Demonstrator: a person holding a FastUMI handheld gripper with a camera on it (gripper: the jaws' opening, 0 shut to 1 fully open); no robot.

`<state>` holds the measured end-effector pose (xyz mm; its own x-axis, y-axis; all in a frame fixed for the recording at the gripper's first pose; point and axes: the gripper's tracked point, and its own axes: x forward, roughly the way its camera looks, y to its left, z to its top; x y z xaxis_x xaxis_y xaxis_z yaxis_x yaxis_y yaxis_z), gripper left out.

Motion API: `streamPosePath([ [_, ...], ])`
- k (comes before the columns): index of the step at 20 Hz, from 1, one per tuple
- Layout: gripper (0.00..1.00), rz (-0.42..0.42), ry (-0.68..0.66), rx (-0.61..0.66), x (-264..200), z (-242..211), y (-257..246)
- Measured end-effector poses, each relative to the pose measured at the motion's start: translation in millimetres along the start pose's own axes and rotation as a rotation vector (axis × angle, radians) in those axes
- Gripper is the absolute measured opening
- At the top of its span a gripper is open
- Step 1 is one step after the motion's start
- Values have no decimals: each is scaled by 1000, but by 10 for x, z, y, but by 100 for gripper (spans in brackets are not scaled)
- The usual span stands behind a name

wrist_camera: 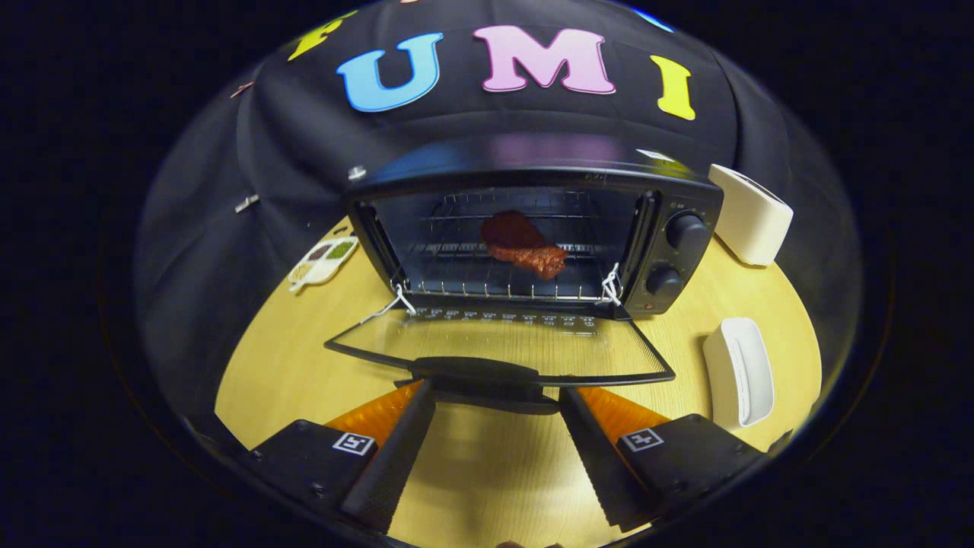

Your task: Open the toaster oven, put the food inside, and close the toaster oven door.

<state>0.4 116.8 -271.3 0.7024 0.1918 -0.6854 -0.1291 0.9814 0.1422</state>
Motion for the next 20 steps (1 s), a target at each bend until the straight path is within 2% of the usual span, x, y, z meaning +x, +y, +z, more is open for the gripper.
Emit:
streamPosePath([
  [3,100,8,-45,-5,-75,207,16],
  [8,100,22,-128,63,-112,670,32],
  [11,98,8,-174,34,-170,925,40],
  [20,98,14,-366,-33,-780,1497,-7],
])
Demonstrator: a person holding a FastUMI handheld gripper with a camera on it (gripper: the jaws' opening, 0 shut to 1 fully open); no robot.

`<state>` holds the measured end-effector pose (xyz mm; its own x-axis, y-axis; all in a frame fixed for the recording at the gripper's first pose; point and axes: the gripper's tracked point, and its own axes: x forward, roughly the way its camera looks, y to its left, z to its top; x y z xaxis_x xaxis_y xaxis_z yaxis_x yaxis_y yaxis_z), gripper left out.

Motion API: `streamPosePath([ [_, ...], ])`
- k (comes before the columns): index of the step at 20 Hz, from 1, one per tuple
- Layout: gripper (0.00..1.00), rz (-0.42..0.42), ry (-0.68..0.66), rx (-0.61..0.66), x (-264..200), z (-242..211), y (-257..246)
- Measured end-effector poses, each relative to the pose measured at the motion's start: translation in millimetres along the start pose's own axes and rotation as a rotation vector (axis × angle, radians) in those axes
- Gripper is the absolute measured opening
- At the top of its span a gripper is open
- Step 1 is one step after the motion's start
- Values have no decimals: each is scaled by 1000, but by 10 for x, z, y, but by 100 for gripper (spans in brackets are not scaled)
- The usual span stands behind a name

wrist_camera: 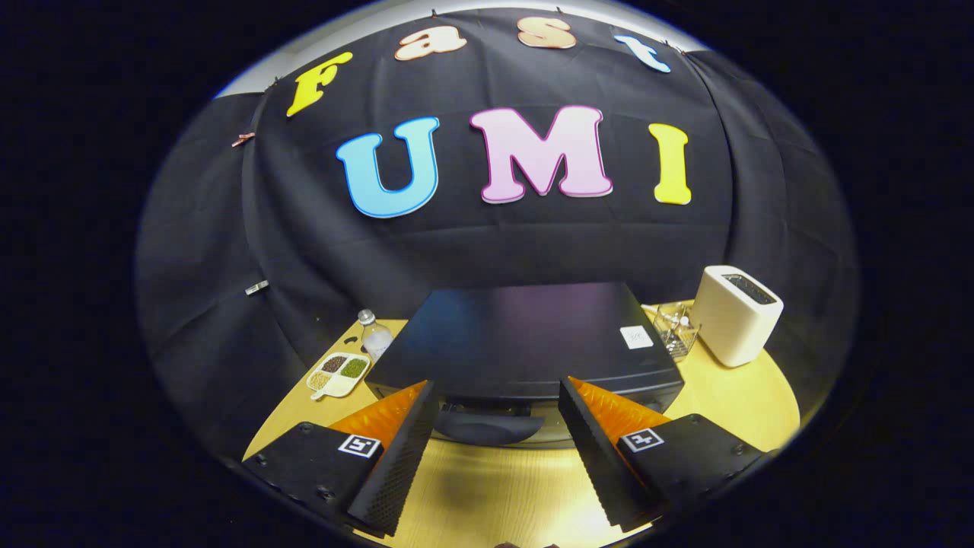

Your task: Open the toaster oven, put the food inside, and close the toaster oven door.

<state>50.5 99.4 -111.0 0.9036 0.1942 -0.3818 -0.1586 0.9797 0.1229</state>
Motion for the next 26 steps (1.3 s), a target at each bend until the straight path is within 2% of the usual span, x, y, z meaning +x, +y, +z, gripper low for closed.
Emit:
streamPosePath([
  [4,98,-31,-124,-60,-292,437,-257],
  [7,98,-87,-224,-83,-584,743,-548],
  [13,98,-219,-308,-95,-1174,995,-1076],
  [16,98,-253,-344,-64,-1335,1091,-1177],
  [21,98,-268,-348,-61,-1367,1104,-1226],
  [26,98,-240,-327,-63,-1284,1040,-1130],
])
